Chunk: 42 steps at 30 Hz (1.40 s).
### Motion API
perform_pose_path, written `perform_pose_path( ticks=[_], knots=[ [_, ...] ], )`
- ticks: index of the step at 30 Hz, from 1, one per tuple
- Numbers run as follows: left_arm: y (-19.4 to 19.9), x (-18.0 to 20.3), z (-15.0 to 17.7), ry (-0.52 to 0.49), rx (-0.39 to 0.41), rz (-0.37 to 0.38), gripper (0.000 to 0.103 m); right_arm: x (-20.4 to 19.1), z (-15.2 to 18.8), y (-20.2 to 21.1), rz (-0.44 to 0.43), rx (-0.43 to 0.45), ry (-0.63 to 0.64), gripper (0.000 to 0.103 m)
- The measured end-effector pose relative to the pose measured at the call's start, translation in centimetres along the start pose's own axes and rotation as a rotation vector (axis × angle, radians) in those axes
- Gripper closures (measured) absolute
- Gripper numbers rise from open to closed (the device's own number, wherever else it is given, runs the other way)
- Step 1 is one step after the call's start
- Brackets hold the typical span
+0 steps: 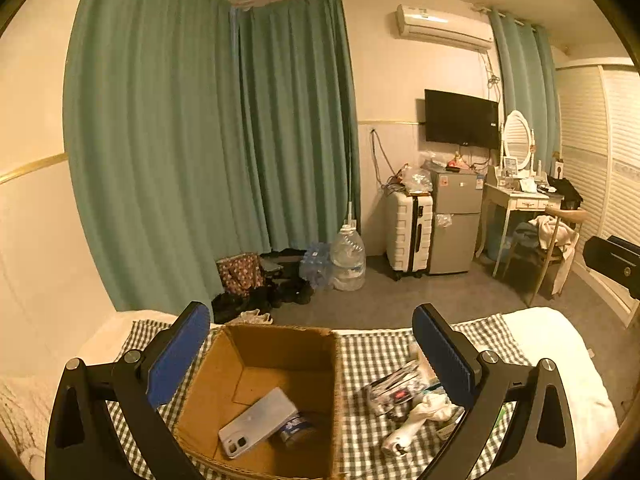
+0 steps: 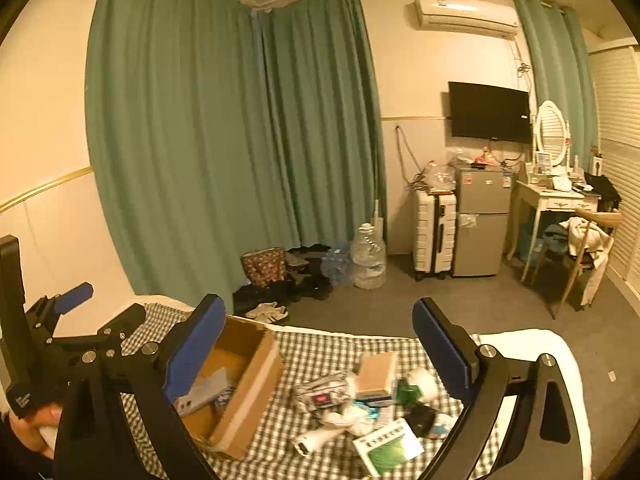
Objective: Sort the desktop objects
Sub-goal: 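Move both tools back over the pile of items on the bed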
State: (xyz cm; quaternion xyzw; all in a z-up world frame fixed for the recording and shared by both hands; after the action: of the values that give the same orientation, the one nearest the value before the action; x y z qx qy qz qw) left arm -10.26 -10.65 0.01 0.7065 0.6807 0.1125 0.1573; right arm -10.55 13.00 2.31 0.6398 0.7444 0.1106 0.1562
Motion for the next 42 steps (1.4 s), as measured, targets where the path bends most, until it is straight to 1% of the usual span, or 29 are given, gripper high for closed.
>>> perform_pose_path(
  ticks=[8, 12, 15, 18, 21, 23, 29, 31, 32, 35, 40, 42],
  knots=[
    [0.7, 4.3, -0.6, -0.021, 0.035, 0.041, 0.0, 5.2, 0.1, 2.8, 0.047, 0.013, -0.017, 0.0],
    [0.8, 6.0, -1.4, -0.035, 0.06, 0.063, 0.0, 6.9, 0.0, 3.4, 0.057, 0.018, -0.022, 0.0],
    [0.1, 6.8, -1.1, -0.04, 0.057, 0.081, 0.0, 7.9, 0.2, 3.4, 0.061, 0.016, -0.017, 0.0],
    [-1.3, 7.7, 0.0, -0.049, 0.019, 0.088, 0.0, 8.8, 1.1, 2.5, 0.067, -0.004, -0.023, 0.0],
    [-2.9, 8.5, 1.4, -0.06, -0.018, 0.087, 0.0, 9.6, 2.7, 0.8, 0.053, -0.07, -0.033, 0.0],
    [-4.2, 8.8, 2.7, -0.063, -0.049, 0.086, 0.0, 10.0, 4.0, -0.5, 0.055, -0.115, -0.036, 0.0],
    [-8.1, 9.8, 6.5, -0.072, -0.146, 0.09, 0.0, 10.6, 8.5, -4.4, 0.053, -0.204, -0.014, 0.0],
    [-9.3, 10.2, 7.7, -0.074, -0.17, 0.093, 0.0, 10.8, 10.0, -6.1, 0.04, -0.247, 0.0, 0.0],
    [-10.1, 10.4, 8.4, -0.074, -0.186, 0.096, 0.0, 11.0, 11.1, -7.1, 0.041, -0.282, 0.013, 0.0],
    [-11.8, 10.8, 10.5, -0.08, -0.226, 0.109, 0.0, 11.5, 13.2, -9.1, 0.064, -0.344, 0.021, 0.0],
    [-14.0, 11.4, 13.9, -0.106, -0.292, 0.13, 0.0, 12.3, 16.1, -11.4, 0.042, -0.376, 0.007, 0.0],
    [-14.8, 11.6, 15.3, -0.12, -0.317, 0.138, 0.0, 12.2, 17.3, -12.6, 0.014, -0.412, 0.008, 0.0]
  ],
)
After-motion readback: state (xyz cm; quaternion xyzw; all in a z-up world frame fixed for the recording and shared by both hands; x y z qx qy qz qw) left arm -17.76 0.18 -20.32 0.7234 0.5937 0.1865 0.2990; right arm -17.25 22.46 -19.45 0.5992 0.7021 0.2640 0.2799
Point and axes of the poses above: each gripper's, at about its wrist camera, not at the fingertips, and y roughly against the way its jaws point, x to its right, z to its underside, the point moved 5 cm from there along -y, roughly the way its jaws point, and after that the axes turned 3 degrees about z, right-handed, at the moved point
